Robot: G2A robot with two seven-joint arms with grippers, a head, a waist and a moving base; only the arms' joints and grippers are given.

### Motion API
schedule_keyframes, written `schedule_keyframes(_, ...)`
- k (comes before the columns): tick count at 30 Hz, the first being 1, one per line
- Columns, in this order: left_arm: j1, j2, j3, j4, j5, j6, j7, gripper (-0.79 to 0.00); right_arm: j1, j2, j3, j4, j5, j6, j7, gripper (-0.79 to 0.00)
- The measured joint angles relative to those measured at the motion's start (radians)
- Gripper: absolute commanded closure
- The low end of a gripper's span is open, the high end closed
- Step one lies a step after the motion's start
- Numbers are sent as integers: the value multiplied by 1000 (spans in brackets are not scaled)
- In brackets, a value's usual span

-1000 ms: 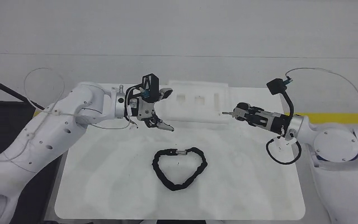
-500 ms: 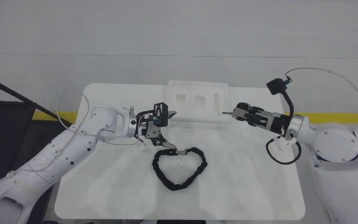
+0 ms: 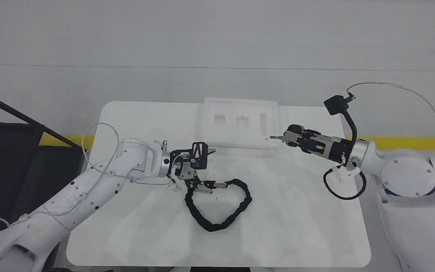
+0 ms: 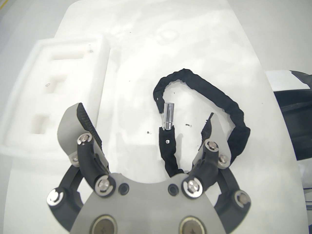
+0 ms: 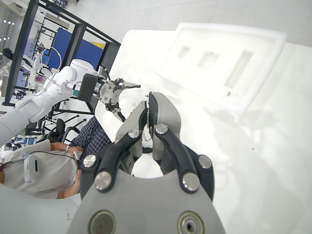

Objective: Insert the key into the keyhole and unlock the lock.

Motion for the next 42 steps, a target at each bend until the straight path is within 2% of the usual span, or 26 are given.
schedule_keyframes(19,1,0,-1,-1,1,4,0,-785,0,0,0,0,0,0,0,0)
schedule_keyframes(24,38,-2,-7,-14,26,51,-41,-785,0,0,0,0,0,0,0,0)
schedule_keyframes(33,65,-44,28,-3,101,80,-69,-785,0,0,0,0,0,0,0,0)
schedule_keyframes(42,58,-105,64,80,184,105,-23,-785,0,0,0,0,0,0,0,0)
